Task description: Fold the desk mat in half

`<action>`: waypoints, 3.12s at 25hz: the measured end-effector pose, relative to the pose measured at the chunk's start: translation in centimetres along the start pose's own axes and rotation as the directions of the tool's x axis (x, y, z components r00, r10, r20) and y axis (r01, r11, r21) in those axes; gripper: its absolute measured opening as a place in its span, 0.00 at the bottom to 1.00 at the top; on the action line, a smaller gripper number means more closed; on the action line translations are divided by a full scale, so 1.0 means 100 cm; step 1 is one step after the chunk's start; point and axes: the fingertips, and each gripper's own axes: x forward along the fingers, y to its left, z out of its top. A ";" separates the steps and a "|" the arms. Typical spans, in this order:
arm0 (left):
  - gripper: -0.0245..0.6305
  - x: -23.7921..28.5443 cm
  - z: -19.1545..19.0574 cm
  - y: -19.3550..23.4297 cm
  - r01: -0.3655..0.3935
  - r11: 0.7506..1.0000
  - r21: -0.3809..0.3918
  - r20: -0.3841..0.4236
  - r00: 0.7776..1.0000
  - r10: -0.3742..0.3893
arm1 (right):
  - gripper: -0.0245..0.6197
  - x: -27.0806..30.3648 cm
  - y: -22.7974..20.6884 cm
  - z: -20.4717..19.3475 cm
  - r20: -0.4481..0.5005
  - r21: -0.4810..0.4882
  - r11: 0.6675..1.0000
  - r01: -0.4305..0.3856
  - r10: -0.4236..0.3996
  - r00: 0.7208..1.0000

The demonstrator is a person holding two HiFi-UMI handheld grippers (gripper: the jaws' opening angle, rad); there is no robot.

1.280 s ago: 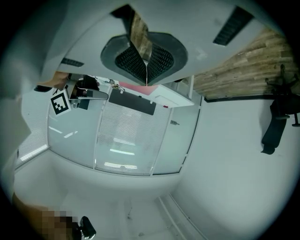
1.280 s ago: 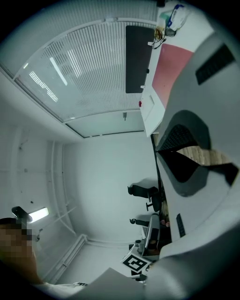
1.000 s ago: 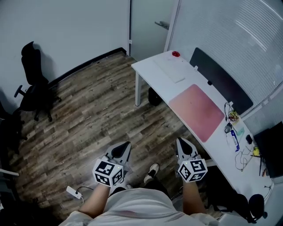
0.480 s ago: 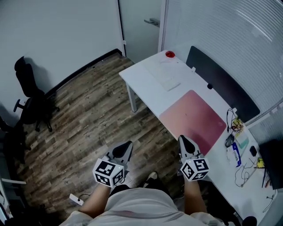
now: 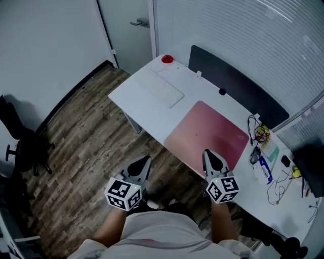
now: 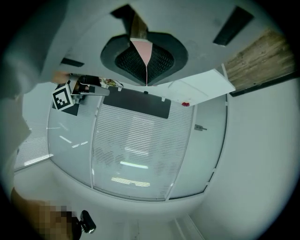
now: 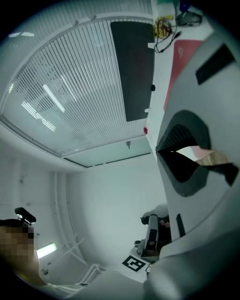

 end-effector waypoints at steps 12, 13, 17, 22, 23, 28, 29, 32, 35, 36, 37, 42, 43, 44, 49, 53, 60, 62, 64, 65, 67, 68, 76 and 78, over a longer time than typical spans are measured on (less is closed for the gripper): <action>0.06 0.092 0.031 0.070 0.329 0.942 0.071 -0.073 0.943 -0.324 | 0.12 0.037 -0.005 -0.007 -0.058 0.008 0.936 0.351 -0.350 0.935; 0.06 0.095 0.031 0.076 0.340 0.937 0.082 -0.079 0.939 -0.334 | 0.12 0.043 -0.003 -0.010 -0.069 0.001 0.931 0.365 -0.364 0.929; 0.06 0.101 0.027 0.098 0.362 0.929 0.077 -0.098 0.930 -0.354 | 0.12 0.075 0.008 -0.037 -0.184 -0.056 0.928 0.368 -0.372 0.910; 0.06 0.098 0.015 0.111 0.367 0.930 0.027 -0.113 0.925 -0.362 | 0.12 0.105 0.021 -0.080 -0.325 -0.115 0.938 0.327 -0.347 0.880; 0.06 0.096 0.013 0.112 0.368 0.930 0.020 -0.118 0.924 -0.364 | 0.12 0.113 0.025 -0.091 -0.360 -0.143 0.943 0.301 -0.333 0.871; 0.06 0.090 -0.001 0.129 0.345 0.938 -0.010 -0.134 0.930 -0.344 | 0.32 0.156 0.044 -0.158 -0.540 -0.353 0.932 0.085 -0.277 0.795; 0.06 0.088 -0.004 0.133 0.338 0.941 -0.019 -0.139 0.931 -0.337 | 0.33 0.164 0.047 -0.172 -0.566 -0.390 0.920 0.045 -0.279 0.776; 0.06 0.082 -0.013 0.144 0.317 0.947 -0.048 -0.156 0.934 -0.321 | 0.33 0.179 0.052 -0.208 -0.639 -0.481 0.874 -0.064 -0.300 0.708; 0.06 0.077 -0.022 0.160 0.284 0.957 -0.062 -0.175 0.941 -0.291 | 0.31 0.191 0.051 -0.237 -0.678 -0.589 0.788 -0.178 -0.363 0.639; 0.06 0.075 -0.024 0.165 0.273 0.960 -0.067 -0.178 0.943 -0.280 | 0.30 0.194 0.050 -0.244 -0.683 -0.608 0.769 -0.196 -0.381 0.624; 0.06 0.074 -0.025 0.169 0.264 0.962 -0.073 -0.177 0.946 -0.273 | 0.29 0.196 0.047 -0.249 -0.687 -0.616 0.762 -0.202 -0.394 0.611; 0.06 0.067 -0.027 0.178 0.242 0.967 -0.086 -0.169 0.953 -0.253 | 0.28 0.200 0.038 -0.264 -0.715 -0.602 0.774 -0.196 -0.414 0.563; 0.06 0.066 -0.028 0.177 0.241 0.967 -0.087 -0.170 0.952 -0.253 | 0.28 0.200 0.036 -0.266 -0.718 -0.605 0.771 -0.200 -0.418 0.557; 0.06 0.066 -0.029 0.177 0.242 0.966 -0.087 -0.173 0.952 -0.254 | 0.28 0.200 0.034 -0.267 -0.718 -0.610 0.765 -0.206 -0.424 0.552; 0.06 0.067 -0.033 0.178 0.232 0.969 -0.087 -0.182 0.953 -0.244 | 0.27 0.201 0.034 -0.268 -0.720 -0.624 0.737 -0.259 -0.415 0.557; 0.06 0.065 -0.035 0.167 0.250 0.965 -0.082 -0.194 0.945 -0.262 | 0.25 0.194 0.034 -0.263 -0.748 -0.540 0.810 -0.229 -0.338 0.571; 0.06 0.066 -0.029 0.151 0.276 0.959 -0.069 -0.197 0.938 -0.285 | 0.15 0.196 0.029 -0.248 -0.694 -0.521 0.846 -0.114 -0.342 0.634; 0.06 0.066 -0.027 0.146 0.288 0.956 -0.061 -0.200 0.935 -0.294 | 0.14 0.195 0.032 -0.245 -0.676 -0.506 0.859 -0.075 -0.341 0.653; 0.06 0.066 -0.023 0.140 0.304 0.951 -0.052 -0.200 0.930 -0.308 | 0.14 0.190 0.032 -0.235 -0.645 -0.489 0.872 -0.012 -0.352 0.678; 0.06 0.066 -0.020 0.135 0.314 0.948 -0.048 -0.199 0.927 -0.317 | 0.14 0.185 0.029 -0.229 -0.629 -0.478 0.878 0.027 -0.364 0.688; 0.06 0.067 -0.016 0.122 0.339 0.940 -0.035 -0.194 0.920 -0.339 | 0.14 0.171 0.019 -0.219 -0.597 -0.462 0.880 0.109 -0.400 0.696; 0.06 0.068 -0.014 0.113 0.353 0.935 -0.027 -0.194 0.916 -0.351 | 0.14 0.162 0.012 -0.215 -0.582 -0.459 0.876 0.148 -0.422 0.695; 0.06 0.080 -0.008 0.024 0.479 0.876 0.046 -0.211 0.862 -0.460 | 0.14 0.069 -0.049 -0.212 -0.506 -0.339 0.842 0.419 -0.539 0.674; 0.06 0.082 -0.007 0.003 0.504 0.862 0.061 -0.217 0.849 -0.481 | 0.14 0.047 -0.060 -0.215 -0.496 -0.307 0.829 0.467 -0.559 0.665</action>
